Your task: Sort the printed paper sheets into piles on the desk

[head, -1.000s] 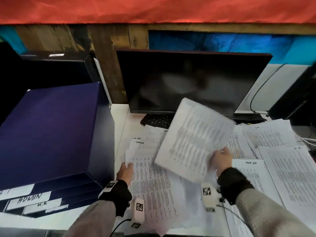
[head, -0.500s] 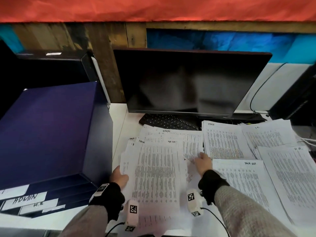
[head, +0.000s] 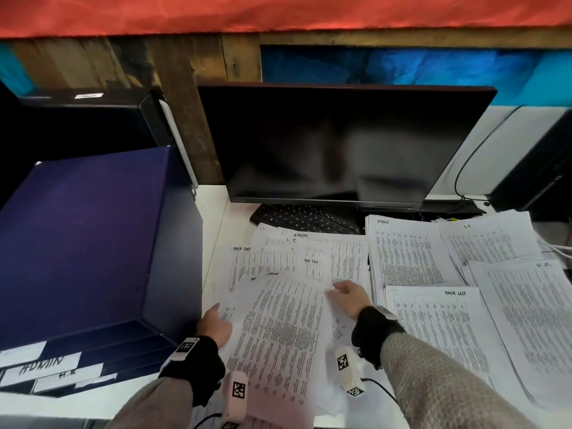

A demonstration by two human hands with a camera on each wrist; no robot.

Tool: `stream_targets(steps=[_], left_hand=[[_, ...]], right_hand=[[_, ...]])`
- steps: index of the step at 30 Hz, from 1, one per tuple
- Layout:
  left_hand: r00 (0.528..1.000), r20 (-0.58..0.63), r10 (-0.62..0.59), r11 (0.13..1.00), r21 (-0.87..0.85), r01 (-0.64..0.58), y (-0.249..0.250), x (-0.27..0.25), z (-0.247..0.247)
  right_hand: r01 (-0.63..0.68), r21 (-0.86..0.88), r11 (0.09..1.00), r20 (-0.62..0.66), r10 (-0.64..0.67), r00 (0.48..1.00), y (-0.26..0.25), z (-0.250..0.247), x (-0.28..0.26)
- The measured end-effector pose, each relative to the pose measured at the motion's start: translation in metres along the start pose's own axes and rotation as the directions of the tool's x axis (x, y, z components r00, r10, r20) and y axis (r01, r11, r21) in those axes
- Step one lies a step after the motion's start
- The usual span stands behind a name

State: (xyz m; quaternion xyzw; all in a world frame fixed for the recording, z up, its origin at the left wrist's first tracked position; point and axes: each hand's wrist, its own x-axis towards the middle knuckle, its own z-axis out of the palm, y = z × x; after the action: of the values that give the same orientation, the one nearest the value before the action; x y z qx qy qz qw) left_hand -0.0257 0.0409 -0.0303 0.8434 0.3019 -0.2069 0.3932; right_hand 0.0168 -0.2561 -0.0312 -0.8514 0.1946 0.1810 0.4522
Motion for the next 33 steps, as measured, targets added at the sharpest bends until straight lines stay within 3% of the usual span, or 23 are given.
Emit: stream_targets(steps=[2,6,11,14,20,22,24,27,30,33], left_hand=[[1.000,0.000,-0.001,1.000,0.004,0.001,-0.001,0.000,0.000],[1.000,-0.007,0.001,1.000,-0.003,-0.001,-0.001,0.001,0.000],[0.999,-0.024,0.035,0.999,-0.028,-0.035,0.003,-0.007,0.000],[0.998,-0.032,0.045,0.998,-0.046,-0.046,0.005,-0.011,-0.001],[0.999,-0.020,0.043,0.998,-0.041,-0.044,0.005,-0.013,-0.002],[0.999,-0.023,0.041,0.998,-0.043,-0.042,0.005,-0.013,-0.002],[0.999,-0.023,0.039,0.998,-0.041,-0.040,0.006,-0.014,-0.003],[0.999,-0.018,0.034,0.999,-0.032,-0.035,0.006,-0.013,-0.003],[0.999,-0.024,0.031,0.999,-0.016,-0.032,0.005,-0.012,-0.002],[0.999,-0.031,0.036,0.999,-0.015,-0.037,0.006,-0.013,-0.002]], right_hand=[[0.007,0.051,0.999,0.015,-0.008,1.000,-0.005,0.000,0.000],[0.148,0.033,0.988,-0.007,-0.148,0.989,-0.010,0.008,-0.001],[0.332,-0.187,0.924,-0.165,-0.363,0.917,-0.004,0.022,-0.017],[0.421,-0.248,0.873,-0.118,-0.458,0.881,0.004,0.024,-0.020],[0.482,-0.178,0.858,-0.054,-0.497,0.866,0.005,0.016,-0.029],[0.458,-0.154,0.876,-0.034,-0.468,0.883,0.005,0.013,-0.031],[0.389,-0.065,0.919,-0.110,-0.394,0.913,0.000,0.008,-0.031],[0.195,0.212,0.958,-0.268,-0.135,0.954,-0.003,-0.008,-0.017],[-0.061,0.480,0.875,-0.171,0.162,0.972,0.003,-0.024,0.002],[-0.142,0.481,0.865,-0.064,0.196,0.979,0.003,-0.031,0.014]])
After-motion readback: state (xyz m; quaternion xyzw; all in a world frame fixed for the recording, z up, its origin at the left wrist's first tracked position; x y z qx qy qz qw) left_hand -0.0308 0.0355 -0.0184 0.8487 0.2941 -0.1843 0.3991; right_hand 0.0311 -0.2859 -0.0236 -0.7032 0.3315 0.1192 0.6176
